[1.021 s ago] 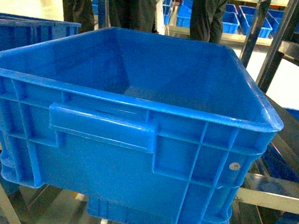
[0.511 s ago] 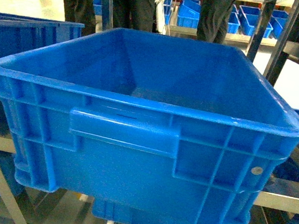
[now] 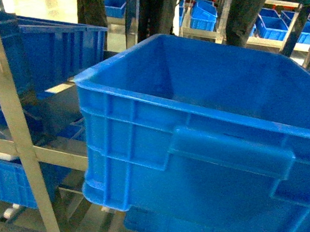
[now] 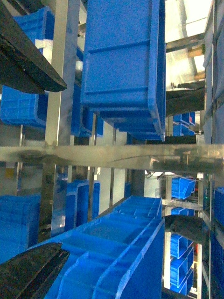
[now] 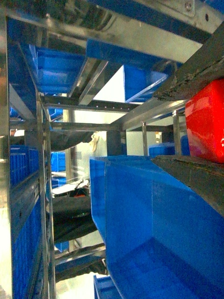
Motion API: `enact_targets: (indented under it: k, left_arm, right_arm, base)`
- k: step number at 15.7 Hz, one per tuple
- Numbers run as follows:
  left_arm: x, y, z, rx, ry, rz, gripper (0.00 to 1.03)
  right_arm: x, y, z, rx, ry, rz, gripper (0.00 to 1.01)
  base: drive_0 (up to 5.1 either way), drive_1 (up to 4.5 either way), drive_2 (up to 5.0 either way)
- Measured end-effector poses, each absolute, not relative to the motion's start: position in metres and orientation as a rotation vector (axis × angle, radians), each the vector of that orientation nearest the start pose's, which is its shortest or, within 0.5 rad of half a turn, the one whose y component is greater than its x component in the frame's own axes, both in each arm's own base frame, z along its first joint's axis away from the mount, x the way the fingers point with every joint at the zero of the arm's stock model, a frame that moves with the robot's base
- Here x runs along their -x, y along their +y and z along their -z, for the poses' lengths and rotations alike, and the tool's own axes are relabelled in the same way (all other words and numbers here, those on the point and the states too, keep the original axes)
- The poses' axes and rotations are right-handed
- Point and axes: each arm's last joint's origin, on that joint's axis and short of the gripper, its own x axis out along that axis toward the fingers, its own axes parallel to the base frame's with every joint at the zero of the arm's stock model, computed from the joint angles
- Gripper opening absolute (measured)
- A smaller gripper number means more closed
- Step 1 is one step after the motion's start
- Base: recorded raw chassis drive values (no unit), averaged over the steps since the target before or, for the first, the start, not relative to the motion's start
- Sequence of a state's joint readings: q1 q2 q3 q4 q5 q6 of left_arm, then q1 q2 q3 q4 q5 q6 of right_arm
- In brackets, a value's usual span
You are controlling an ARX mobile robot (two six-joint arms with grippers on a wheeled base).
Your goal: Pick red block from blue box to shelf
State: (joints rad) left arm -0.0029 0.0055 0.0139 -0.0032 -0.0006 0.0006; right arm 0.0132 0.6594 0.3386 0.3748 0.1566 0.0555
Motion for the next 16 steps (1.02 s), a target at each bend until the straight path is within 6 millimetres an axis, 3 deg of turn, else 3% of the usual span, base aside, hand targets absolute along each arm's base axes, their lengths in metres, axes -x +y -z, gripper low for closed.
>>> enact_targets:
  k: [16]
  left_arm:
    - [-0.0972, -0.0002, -0.1674, -0.001, -0.004, 0.001, 0.98]
  right_arm:
    - [-0.1590, -0.0023, -0.2502, -0.060, -0.058, 0.138, 0.28]
  base:
    - [-0.3, 0.18, 0.2]
